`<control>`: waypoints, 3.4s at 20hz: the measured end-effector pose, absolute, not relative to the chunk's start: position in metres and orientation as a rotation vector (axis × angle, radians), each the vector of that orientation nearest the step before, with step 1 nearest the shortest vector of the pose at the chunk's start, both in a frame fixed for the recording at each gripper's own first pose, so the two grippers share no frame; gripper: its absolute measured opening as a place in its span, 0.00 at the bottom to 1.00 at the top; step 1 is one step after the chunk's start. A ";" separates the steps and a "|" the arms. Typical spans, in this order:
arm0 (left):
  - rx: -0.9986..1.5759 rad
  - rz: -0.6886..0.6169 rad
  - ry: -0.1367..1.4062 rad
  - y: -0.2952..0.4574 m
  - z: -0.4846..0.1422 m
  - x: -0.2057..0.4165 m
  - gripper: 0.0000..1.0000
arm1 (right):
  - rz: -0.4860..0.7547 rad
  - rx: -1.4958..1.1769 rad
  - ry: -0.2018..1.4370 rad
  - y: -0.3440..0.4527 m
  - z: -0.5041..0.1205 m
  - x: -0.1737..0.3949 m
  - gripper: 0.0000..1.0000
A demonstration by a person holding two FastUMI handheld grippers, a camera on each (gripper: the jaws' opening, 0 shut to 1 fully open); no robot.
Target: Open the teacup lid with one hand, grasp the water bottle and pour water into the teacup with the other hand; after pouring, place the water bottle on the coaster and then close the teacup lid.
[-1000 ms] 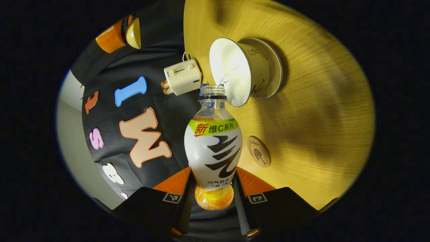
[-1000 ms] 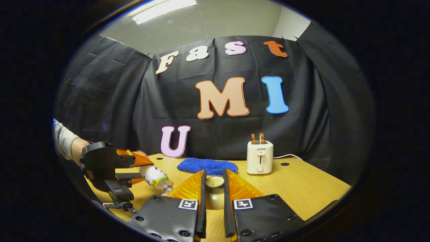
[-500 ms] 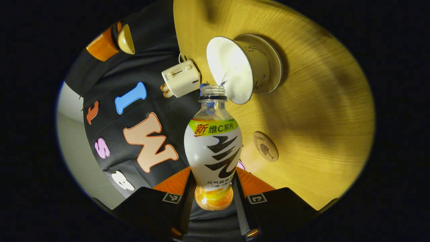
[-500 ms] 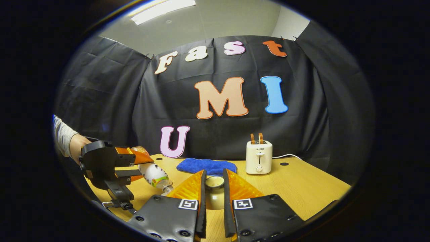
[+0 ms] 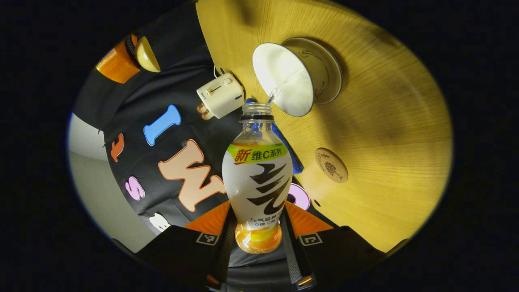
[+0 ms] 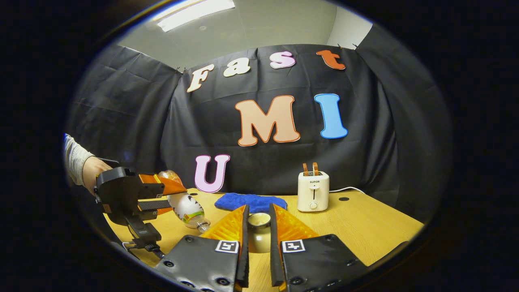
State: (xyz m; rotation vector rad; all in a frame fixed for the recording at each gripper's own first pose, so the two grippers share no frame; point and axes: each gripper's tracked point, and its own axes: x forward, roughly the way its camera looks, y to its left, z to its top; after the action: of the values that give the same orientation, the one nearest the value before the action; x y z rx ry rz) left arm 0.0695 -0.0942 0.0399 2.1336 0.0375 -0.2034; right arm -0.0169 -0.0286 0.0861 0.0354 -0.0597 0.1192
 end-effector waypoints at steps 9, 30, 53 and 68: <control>2.215 -0.197 0.026 -0.098 0.045 0.072 0.56 | 0.124 0.031 -0.065 -0.026 0.089 -0.020 0.26; 2.043 -0.230 0.067 -0.090 0.026 0.075 0.55 | 0.129 0.028 -0.070 -0.026 0.091 -0.021 0.24; 0.631 -0.276 0.220 -0.074 0.010 0.092 0.55 | 0.148 0.050 -0.026 -0.016 0.075 -0.014 0.24; -0.076 -0.159 0.196 -0.049 -0.010 0.158 0.56 | 0.141 0.076 0.001 -0.024 0.067 -0.009 0.24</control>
State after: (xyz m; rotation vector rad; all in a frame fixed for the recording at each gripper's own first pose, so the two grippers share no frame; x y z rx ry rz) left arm 0.1585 -0.0493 -0.0103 -0.0759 0.1956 -0.1585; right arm -0.0087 -0.0242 0.0672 0.0763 0.0013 0.1408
